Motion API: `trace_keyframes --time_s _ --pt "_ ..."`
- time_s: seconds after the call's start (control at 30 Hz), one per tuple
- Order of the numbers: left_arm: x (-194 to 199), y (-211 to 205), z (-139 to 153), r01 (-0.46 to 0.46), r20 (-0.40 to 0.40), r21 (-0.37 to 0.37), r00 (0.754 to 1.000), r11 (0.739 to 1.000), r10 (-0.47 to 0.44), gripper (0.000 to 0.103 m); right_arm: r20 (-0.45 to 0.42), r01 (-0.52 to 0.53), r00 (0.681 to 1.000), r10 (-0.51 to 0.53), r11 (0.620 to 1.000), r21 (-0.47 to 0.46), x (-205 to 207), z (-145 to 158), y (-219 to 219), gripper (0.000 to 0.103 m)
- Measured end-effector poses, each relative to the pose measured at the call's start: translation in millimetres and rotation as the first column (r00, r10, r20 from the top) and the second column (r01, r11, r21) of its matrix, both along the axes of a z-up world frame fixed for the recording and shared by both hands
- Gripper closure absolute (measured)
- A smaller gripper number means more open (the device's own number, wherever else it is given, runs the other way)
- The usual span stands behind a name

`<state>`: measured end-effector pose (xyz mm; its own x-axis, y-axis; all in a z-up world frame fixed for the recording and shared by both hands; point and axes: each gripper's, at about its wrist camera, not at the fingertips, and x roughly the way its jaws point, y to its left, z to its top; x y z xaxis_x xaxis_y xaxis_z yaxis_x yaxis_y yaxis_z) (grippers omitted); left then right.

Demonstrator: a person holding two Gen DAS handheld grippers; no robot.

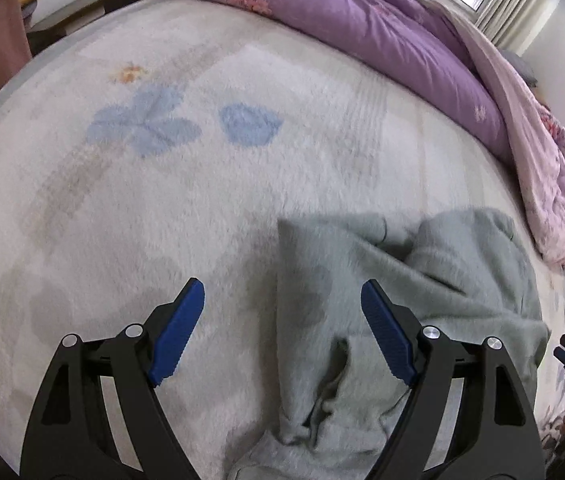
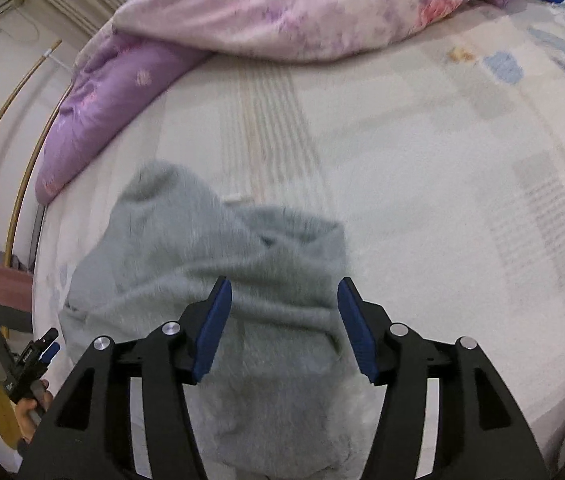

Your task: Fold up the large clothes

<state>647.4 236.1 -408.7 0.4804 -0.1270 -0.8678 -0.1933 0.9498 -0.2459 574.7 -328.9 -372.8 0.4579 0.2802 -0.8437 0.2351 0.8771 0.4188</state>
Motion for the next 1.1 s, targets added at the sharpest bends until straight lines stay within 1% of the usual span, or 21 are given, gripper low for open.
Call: trace_keyframes --time_s 0.07,0.13,0.17,0.23,0.27,0.33,0.37,0.4,0.43,0.5,0.53,0.6,0.7,0.77,0.87,0.9,0.93,0.97,1.0,1.07,1.1 --pt "1 -4 2 0.001 -0.009 -0.011 1.000 1.000 -0.001 0.022 0.030 -0.054 0.998 0.054 0.998 0.015 12 7 11 0.050" --pt "-8 -18 2 0.029 0.009 -0.074 1.000 0.997 -0.028 0.022 0.056 -0.120 0.991 0.120 0.993 -0.004 26 13 30 0.050" --pt "-14 -25 3 0.042 0.023 -0.085 0.999 0.996 -0.040 0.022 0.070 -0.153 0.985 0.155 0.988 -0.025 37 15 42 0.050" --pt "-29 -49 3 0.118 0.049 -0.106 0.992 0.987 -0.114 0.022 0.077 -0.187 0.979 0.188 0.982 -0.022 64 13 59 0.045" --pt "-35 -58 3 0.140 0.059 -0.094 0.989 0.986 -0.135 0.022 0.081 -0.191 0.978 0.191 0.982 -0.008 73 10 62 0.045" --pt "-45 -76 0 0.180 0.053 -0.108 0.983 0.978 -0.175 0.022 0.060 -0.195 0.980 0.192 0.980 0.038 97 -1 70 0.045" --pt "-49 -83 -2 0.183 0.045 -0.116 0.983 0.976 -0.179 0.022 0.030 -0.208 0.978 0.207 0.977 0.048 111 -9 77 0.045" --pt "-52 -88 -4 0.185 0.038 -0.101 0.983 0.978 -0.182 0.022 0.012 -0.211 0.977 0.211 0.977 0.020 121 -13 84 0.045" --pt "-52 -100 -7 0.215 0.023 -0.039 0.977 0.976 -0.214 0.022 0.001 -0.219 0.976 0.219 0.976 -0.014 131 -17 91 0.045" --pt "-47 -111 -14 0.233 -0.007 0.062 0.972 0.971 -0.233 0.022 -0.041 -0.233 0.972 0.231 0.971 -0.050 143 -27 100 0.045" --pt "-40 -113 -18 0.231 -0.024 0.078 0.973 0.970 -0.230 0.022 -0.059 -0.243 0.969 0.239 0.968 -0.063 146 -31 103 0.045" --pt "-27 -110 -18 0.204 -0.046 0.049 0.978 0.978 -0.202 0.022 -0.114 -0.275 0.958 0.263 0.955 -0.108 155 -44 110 0.045" --pt "-11 -110 3 0.210 0.017 0.026 0.978 0.977 -0.210 0.022 -0.133 -0.287 0.953 0.273 0.953 -0.102 160 -56 109 0.045" --pt "14 -113 8 0.241 0.004 -0.068 0.970 0.968 -0.241 0.020 -0.120 -0.282 0.955 0.272 0.956 -0.084 160 -58 105 0.045" --pt "51 -121 12 0.235 0.040 -0.085 0.972 0.968 -0.233 0.020 -0.103 -0.281 0.956 0.274 0.958 -0.058 158 -57 99 0.045" --pt "64 -123 9 0.232 0.031 -0.103 0.973 0.967 -0.230 0.020 -0.104 -0.295 0.952 0.288 0.954 -0.059 158 -57 99 0.045" --pt "82 -129 0 0.244 -0.013 -0.136 0.969 0.960 -0.248 0.020 -0.104 -0.307 0.948 0.300 0.950 -0.064 158 -57 98 0.045" --pt "91 -131 -4 0.247 -0.032 -0.136 0.967 0.959 -0.254 0.021 -0.101 -0.313 0.947 0.306 0.948 -0.063 156 -57 95 0.045" --pt "101 -135 -9 0.244 -0.039 -0.109 0.968 0.964 -0.250 0.022 -0.096 -0.317 0.946 0.310 0.947 -0.063 156 -57 95 0.045" --pt "115 -150 -19 0.295 -0.044 -0.046 0.954 0.954 -0.297 0.022 -0.095 -0.324 0.943 0.318 0.945 -0.051 155 -61 95 0.045" --pt "121 -160 -28 0.323 -0.076 -0.013 0.943 0.946 -0.323 0.029 -0.087 -0.325 0.943 0.320 0.944 -0.052 154 -62 95 0.045"
